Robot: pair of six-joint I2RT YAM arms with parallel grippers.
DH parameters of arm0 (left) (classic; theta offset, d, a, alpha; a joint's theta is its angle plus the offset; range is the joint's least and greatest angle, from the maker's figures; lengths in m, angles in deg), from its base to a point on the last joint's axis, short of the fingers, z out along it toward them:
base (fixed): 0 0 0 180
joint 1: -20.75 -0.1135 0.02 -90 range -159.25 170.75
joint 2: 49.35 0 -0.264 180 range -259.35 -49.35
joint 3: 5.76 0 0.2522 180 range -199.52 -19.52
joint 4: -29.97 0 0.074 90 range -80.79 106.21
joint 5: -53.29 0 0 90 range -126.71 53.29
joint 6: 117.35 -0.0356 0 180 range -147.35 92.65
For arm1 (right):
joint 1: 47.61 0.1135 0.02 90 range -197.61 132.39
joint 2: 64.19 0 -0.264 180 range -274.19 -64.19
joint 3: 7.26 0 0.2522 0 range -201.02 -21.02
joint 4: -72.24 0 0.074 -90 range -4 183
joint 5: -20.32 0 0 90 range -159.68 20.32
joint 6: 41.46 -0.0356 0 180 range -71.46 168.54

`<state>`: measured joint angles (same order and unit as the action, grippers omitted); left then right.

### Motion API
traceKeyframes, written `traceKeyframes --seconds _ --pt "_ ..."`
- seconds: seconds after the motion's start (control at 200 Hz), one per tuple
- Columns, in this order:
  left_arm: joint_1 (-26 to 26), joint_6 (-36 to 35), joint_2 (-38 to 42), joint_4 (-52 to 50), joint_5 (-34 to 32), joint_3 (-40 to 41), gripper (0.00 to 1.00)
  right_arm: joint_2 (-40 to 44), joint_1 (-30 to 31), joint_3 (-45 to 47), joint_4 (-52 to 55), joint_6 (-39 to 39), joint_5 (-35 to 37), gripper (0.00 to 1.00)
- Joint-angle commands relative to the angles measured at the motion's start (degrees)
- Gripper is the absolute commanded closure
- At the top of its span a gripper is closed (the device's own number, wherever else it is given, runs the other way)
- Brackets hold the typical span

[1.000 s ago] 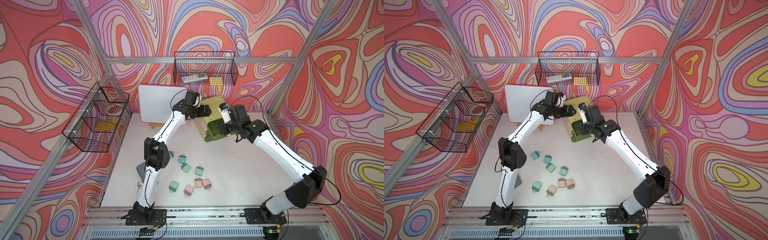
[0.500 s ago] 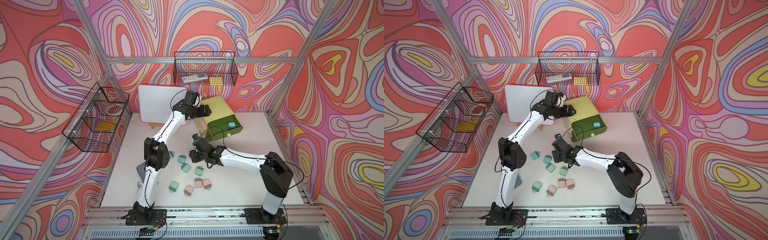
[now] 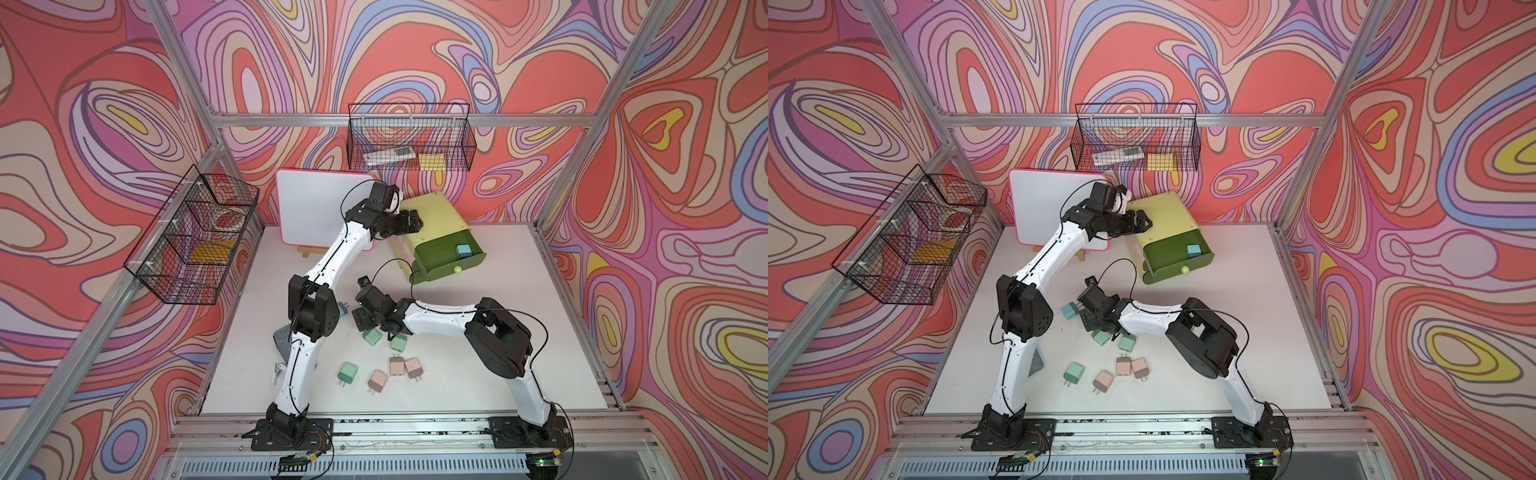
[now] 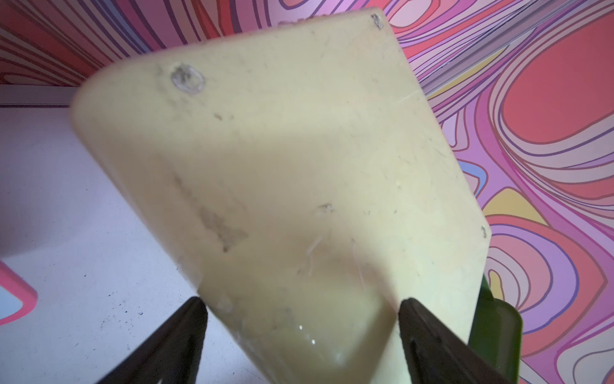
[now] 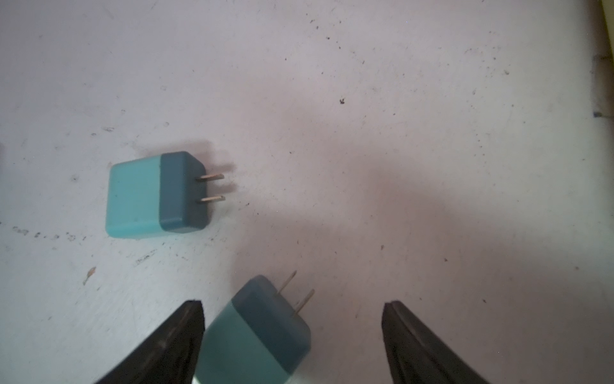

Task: Place the plugs into the drawer by color
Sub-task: Pick up the plug from the center of the board.

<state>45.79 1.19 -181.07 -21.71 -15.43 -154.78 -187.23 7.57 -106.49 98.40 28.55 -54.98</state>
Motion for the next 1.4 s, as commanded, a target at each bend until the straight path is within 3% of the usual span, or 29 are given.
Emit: traceKeyframes --seconds 0.0,0.35,0.656,1.172,1.397 --pt "-0.1 0.1 2.1 0.7 1.2 0.5 0.11 -1.9 0.2 -1.6 0.2 0.6 1.1 0.13" --pt "-0.2 0.4 2.1 1.0 1.6 1.1 0.11 -0.5 0.2 1.1 1.7 -0.6 1.8 0.15" --pt "0.0 0.4 2.2 0.7 1.6 1.1 0.11 3.8 0.2 5.7 0.9 -2.4 2.3 0.28" --pt "0.2 0.2 2.6 0.7 1.5 1.8 0.10 3.5 0.2 5.7 0.8 -2.3 1.1 0.47" --pt "0.2 0.2 2.4 1.0 1.4 1.8 0.10 8.7 0.2 6.4 2.9 -2.0 1.7 0.54"
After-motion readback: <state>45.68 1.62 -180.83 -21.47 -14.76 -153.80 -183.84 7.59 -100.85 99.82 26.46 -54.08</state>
